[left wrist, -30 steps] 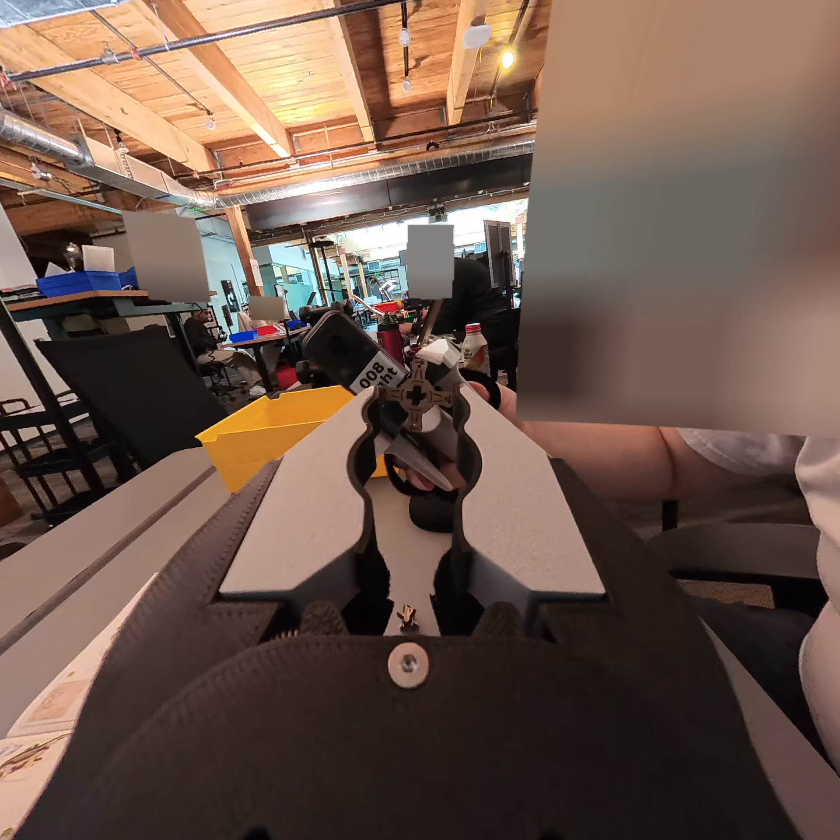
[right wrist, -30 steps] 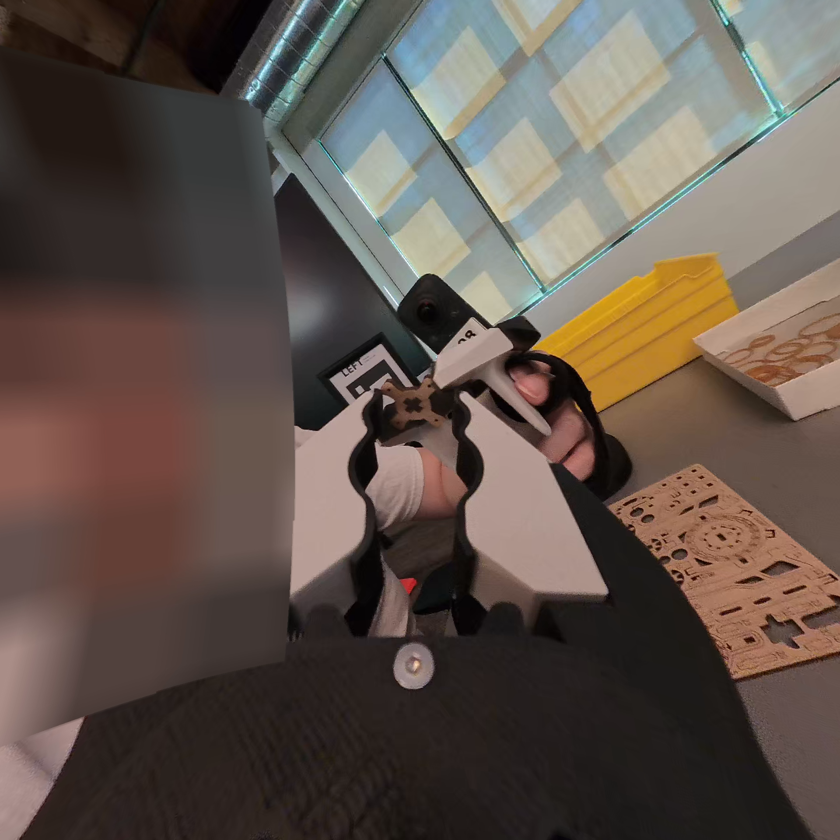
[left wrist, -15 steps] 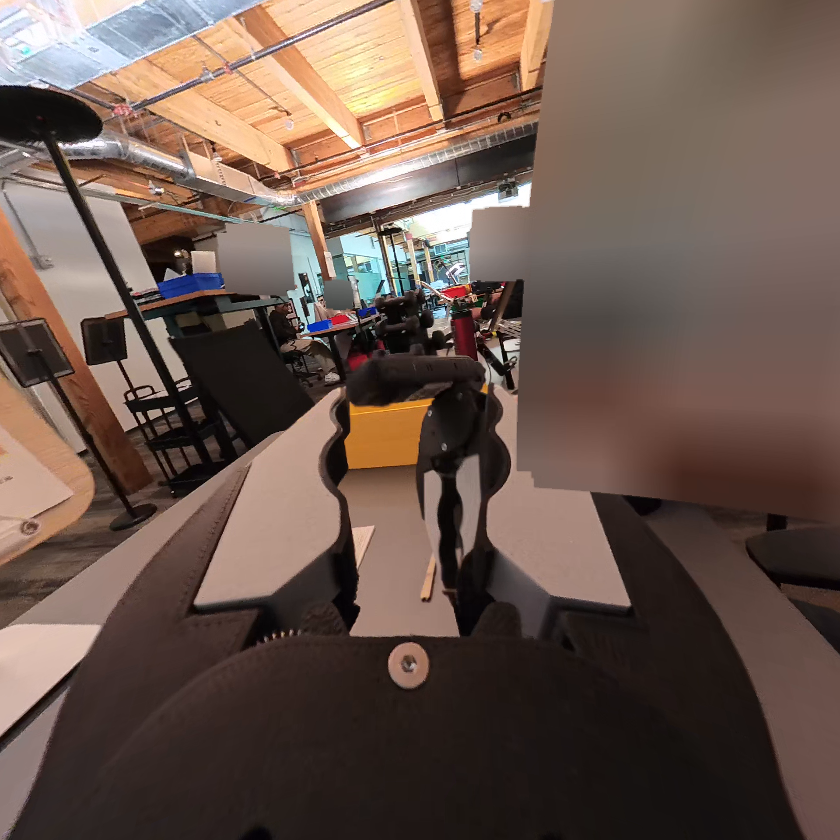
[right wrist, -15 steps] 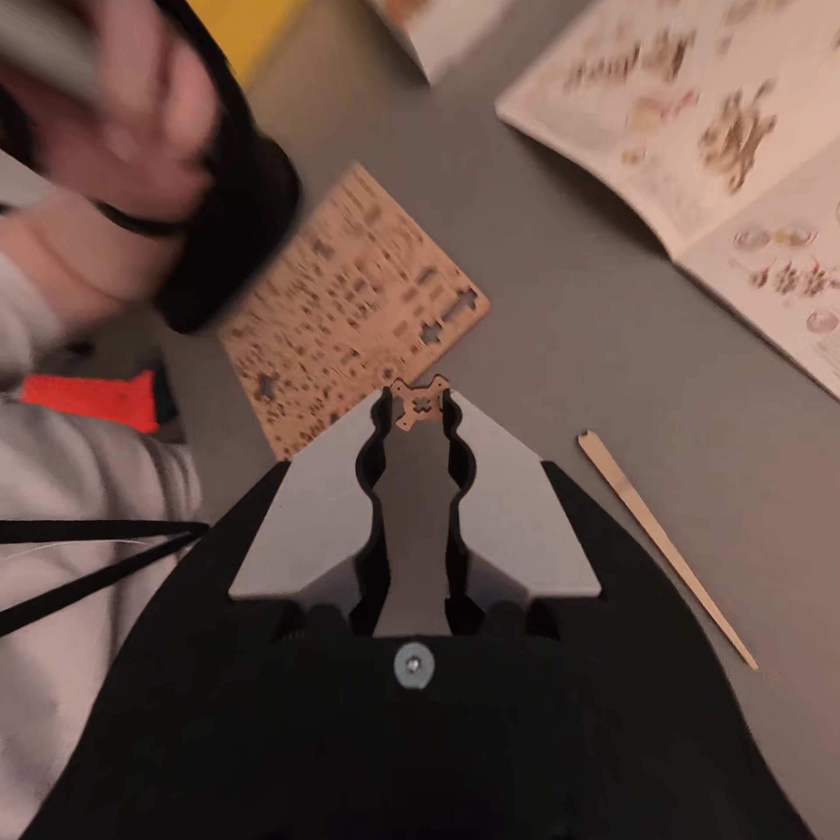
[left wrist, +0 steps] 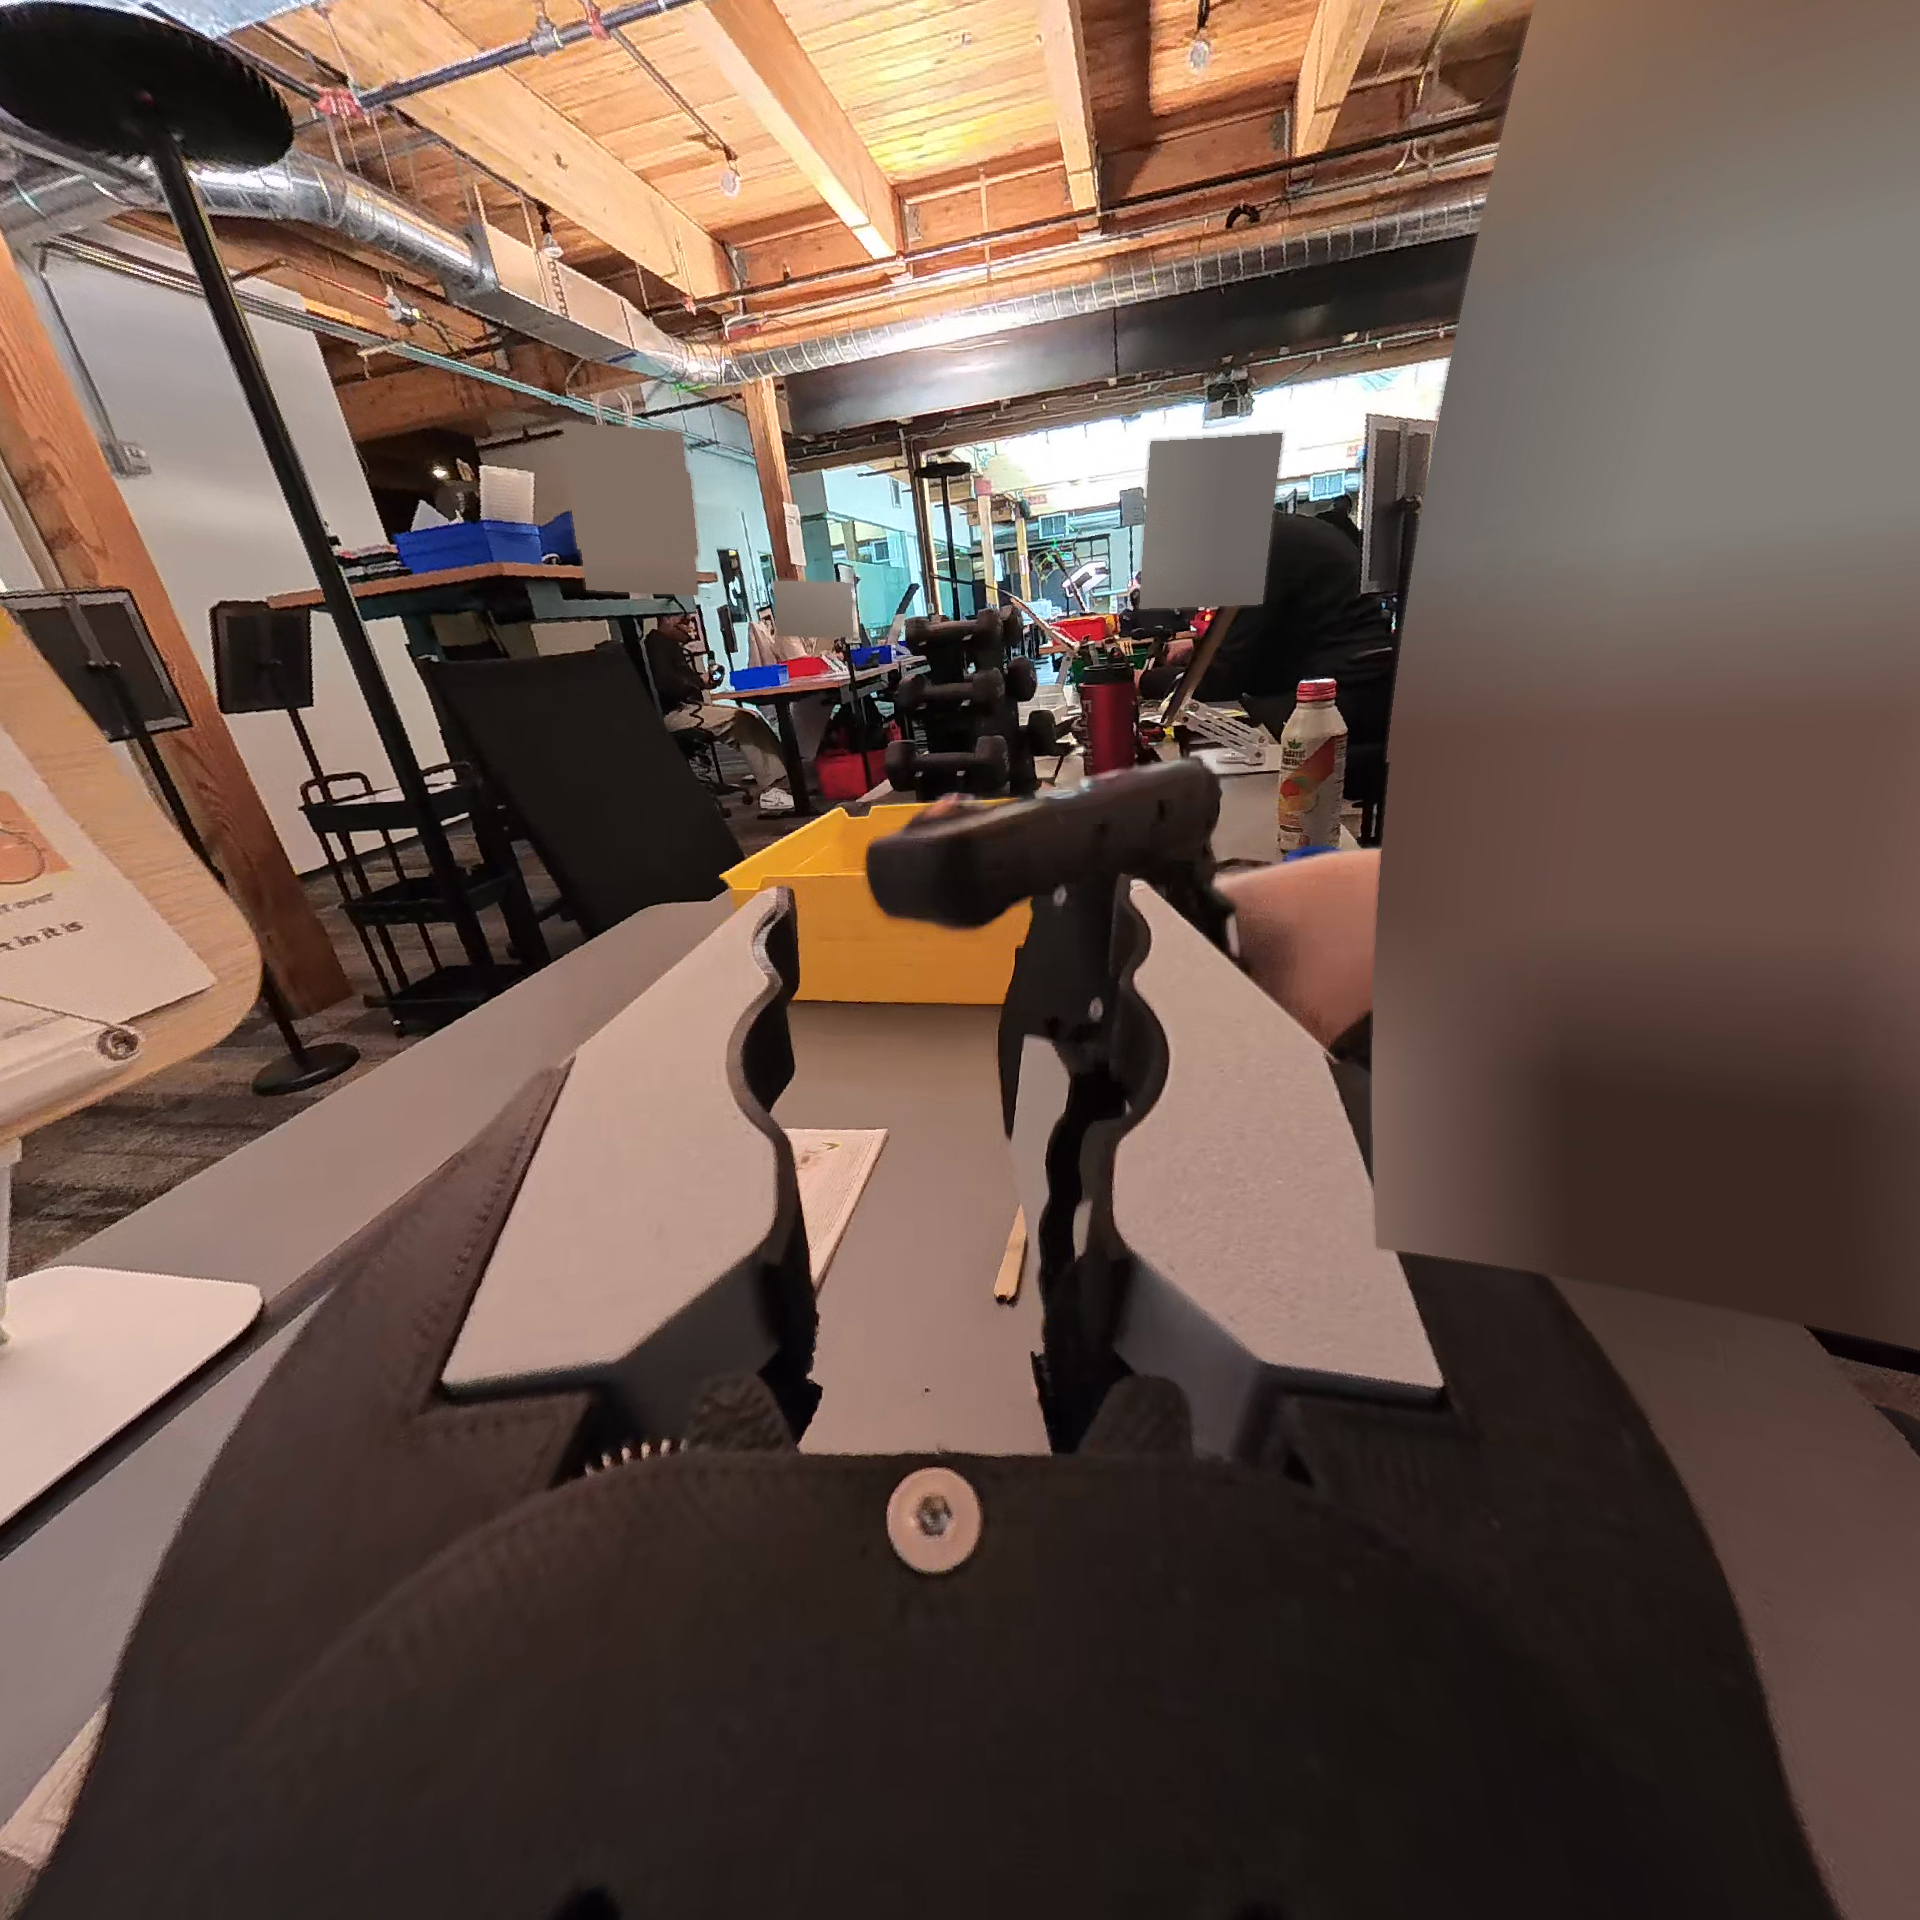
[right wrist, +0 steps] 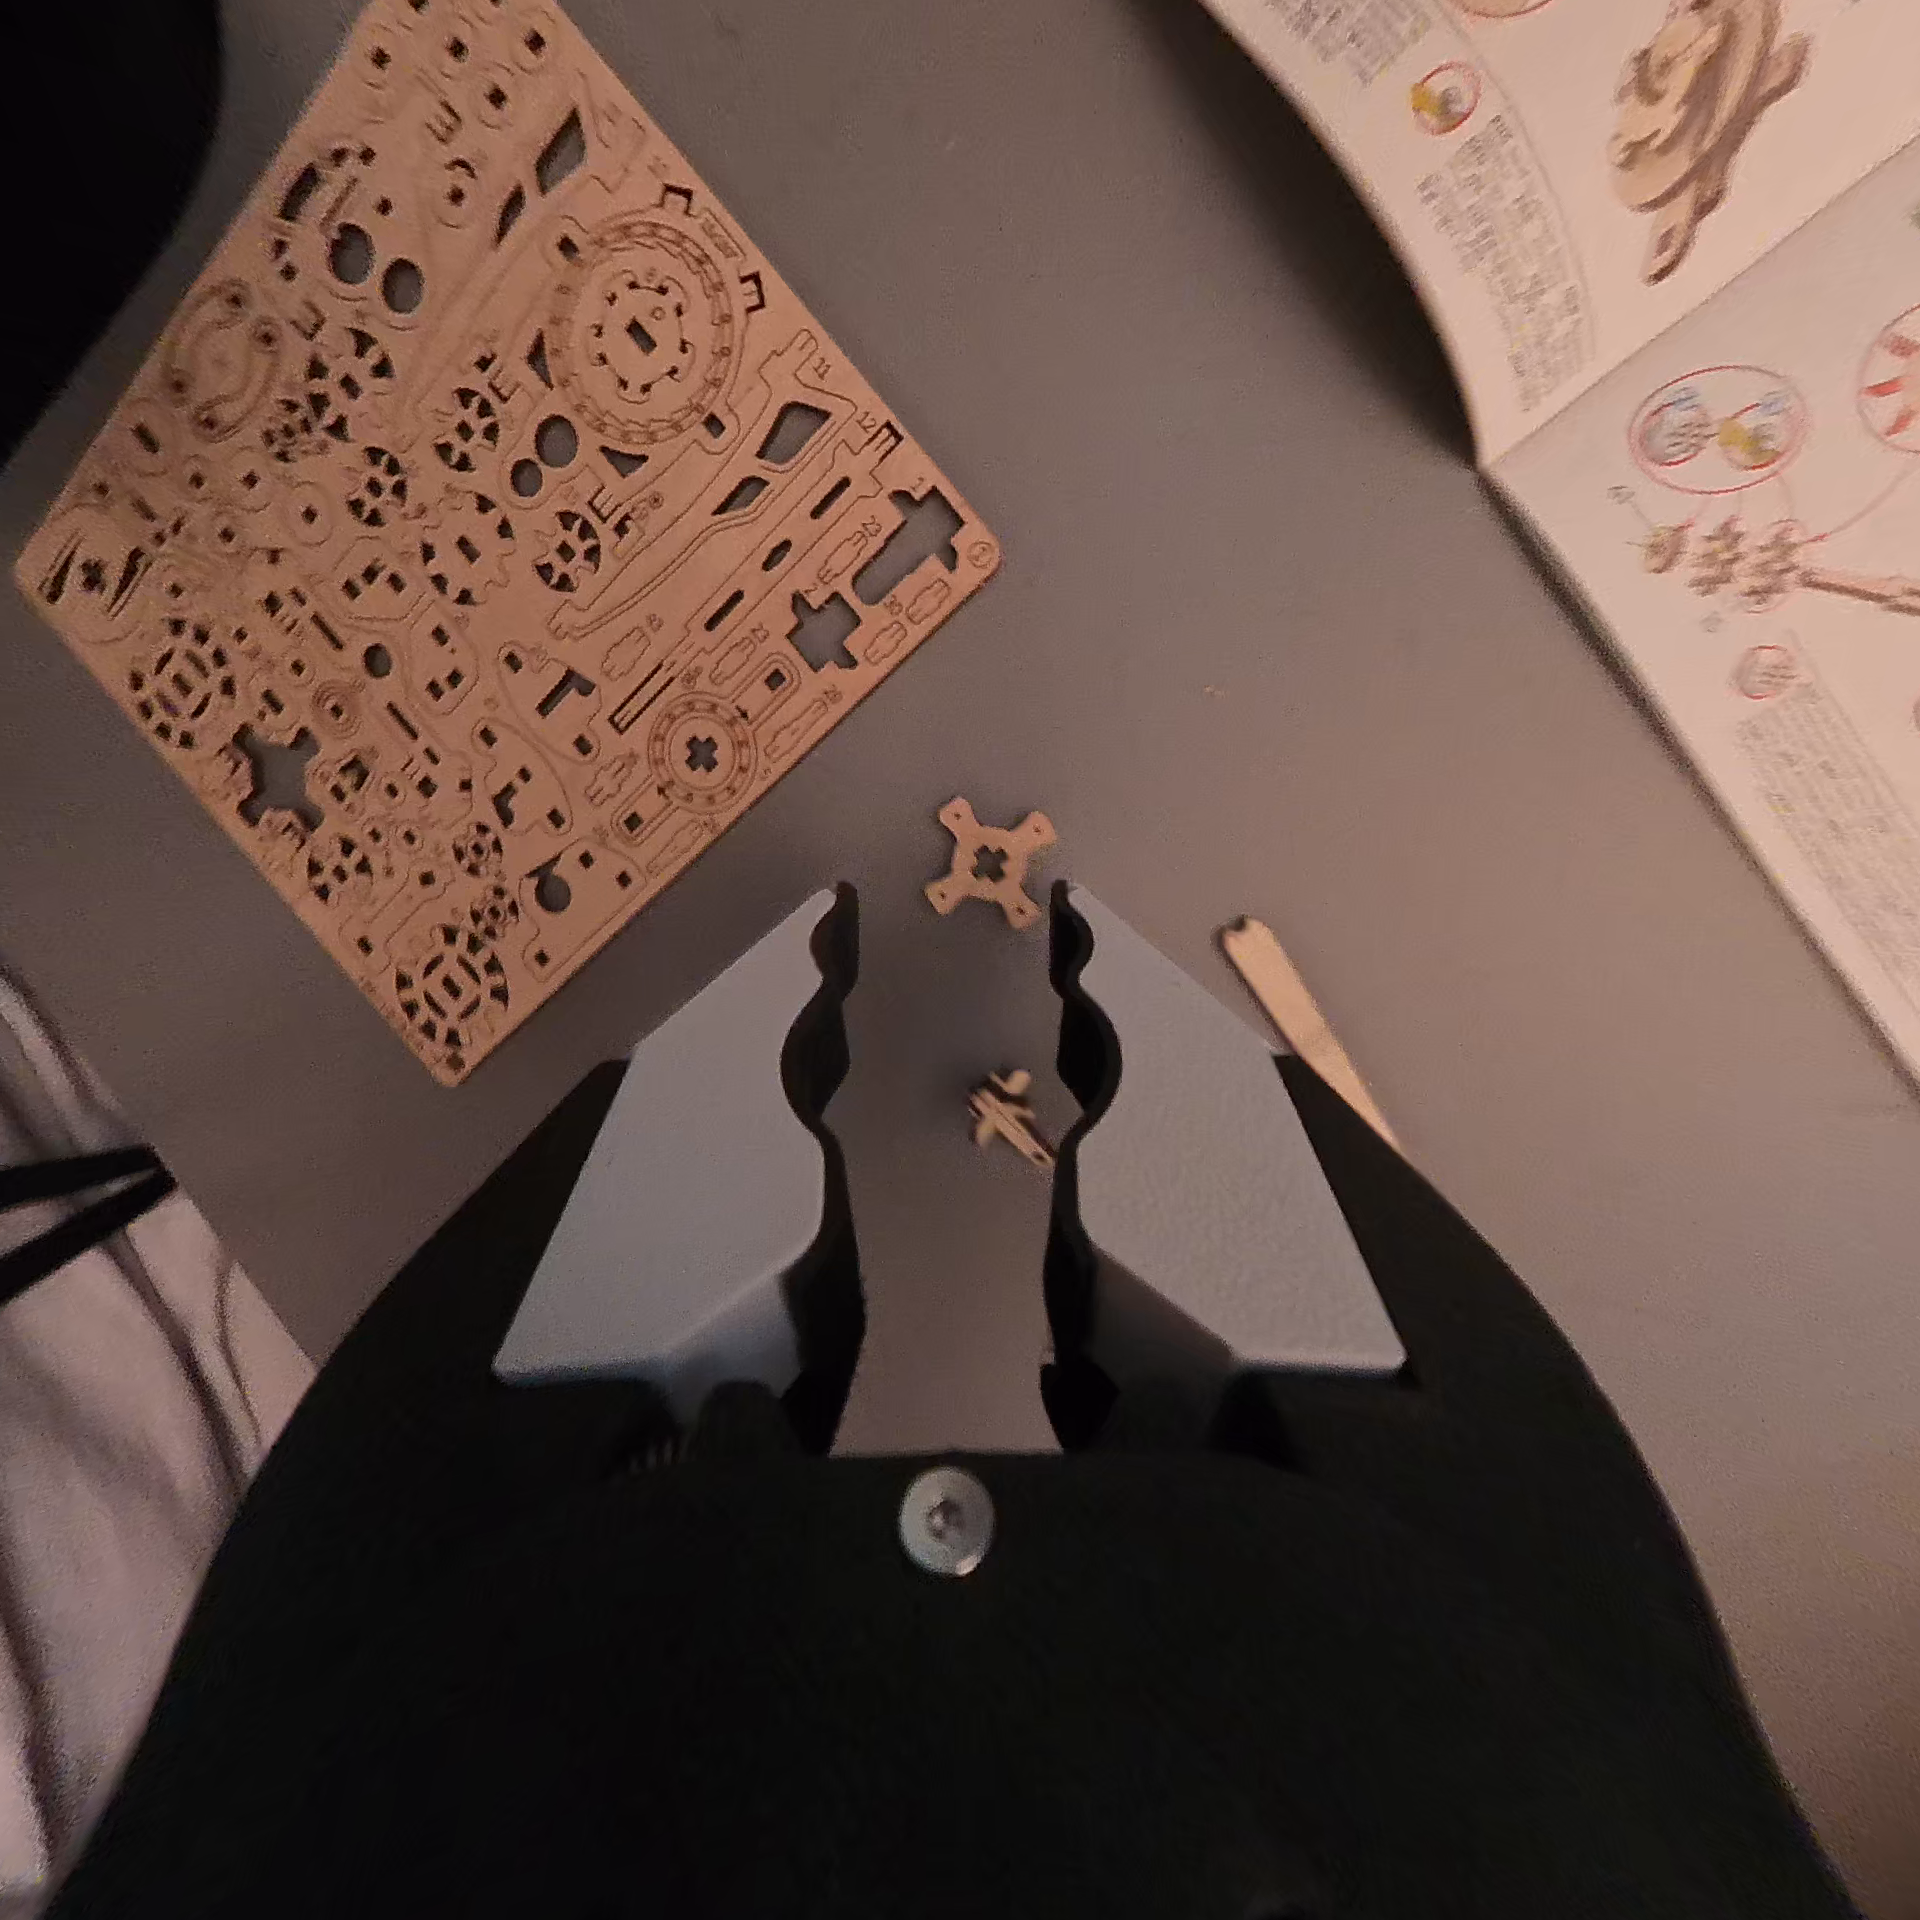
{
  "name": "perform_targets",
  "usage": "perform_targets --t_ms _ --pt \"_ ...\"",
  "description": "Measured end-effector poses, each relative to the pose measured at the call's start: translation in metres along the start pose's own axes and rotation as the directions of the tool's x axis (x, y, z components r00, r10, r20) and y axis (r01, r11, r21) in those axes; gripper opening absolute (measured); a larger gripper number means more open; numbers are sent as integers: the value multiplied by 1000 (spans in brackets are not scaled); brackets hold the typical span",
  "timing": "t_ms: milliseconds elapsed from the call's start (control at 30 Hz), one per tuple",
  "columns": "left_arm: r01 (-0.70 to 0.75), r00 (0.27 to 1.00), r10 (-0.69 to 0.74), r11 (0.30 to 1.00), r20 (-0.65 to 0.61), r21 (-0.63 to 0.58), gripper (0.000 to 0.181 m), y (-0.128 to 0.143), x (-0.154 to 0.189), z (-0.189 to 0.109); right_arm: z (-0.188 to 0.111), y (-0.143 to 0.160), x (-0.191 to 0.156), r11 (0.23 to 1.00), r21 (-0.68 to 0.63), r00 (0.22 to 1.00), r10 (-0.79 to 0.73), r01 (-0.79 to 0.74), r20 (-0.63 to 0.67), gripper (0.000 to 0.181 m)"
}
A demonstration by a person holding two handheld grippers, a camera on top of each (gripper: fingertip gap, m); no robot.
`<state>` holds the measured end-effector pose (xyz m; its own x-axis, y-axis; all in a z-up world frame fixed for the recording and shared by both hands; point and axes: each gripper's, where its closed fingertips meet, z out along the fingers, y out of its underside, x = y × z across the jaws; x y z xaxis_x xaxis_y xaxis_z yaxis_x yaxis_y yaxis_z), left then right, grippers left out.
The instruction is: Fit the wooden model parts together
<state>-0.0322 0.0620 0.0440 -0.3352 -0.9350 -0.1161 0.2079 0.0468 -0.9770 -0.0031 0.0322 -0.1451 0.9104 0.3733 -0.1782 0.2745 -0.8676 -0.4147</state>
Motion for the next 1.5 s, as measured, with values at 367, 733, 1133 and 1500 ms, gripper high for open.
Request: perform_targets --t_ms 367,733,1133,1500 --pt "32 999 -34 998 -25 -56 55 23 0 6 -44 35 14 841 411 912 -406 351 52 15" --pt "59 996 -67 991 -59 -117 49 42 10 12 -13 50 14 864 294 889 -450 408 89 2" --pt "-220 968 143 882 -209 -417 25 105 58 25 -75 -3 -18 600 275 656 -633 752 -412 1" --pt "-165 969 79 912 -236 -374 17 94 63 23 -91 -6 -34 508 302 590 -663 807 -461 2"
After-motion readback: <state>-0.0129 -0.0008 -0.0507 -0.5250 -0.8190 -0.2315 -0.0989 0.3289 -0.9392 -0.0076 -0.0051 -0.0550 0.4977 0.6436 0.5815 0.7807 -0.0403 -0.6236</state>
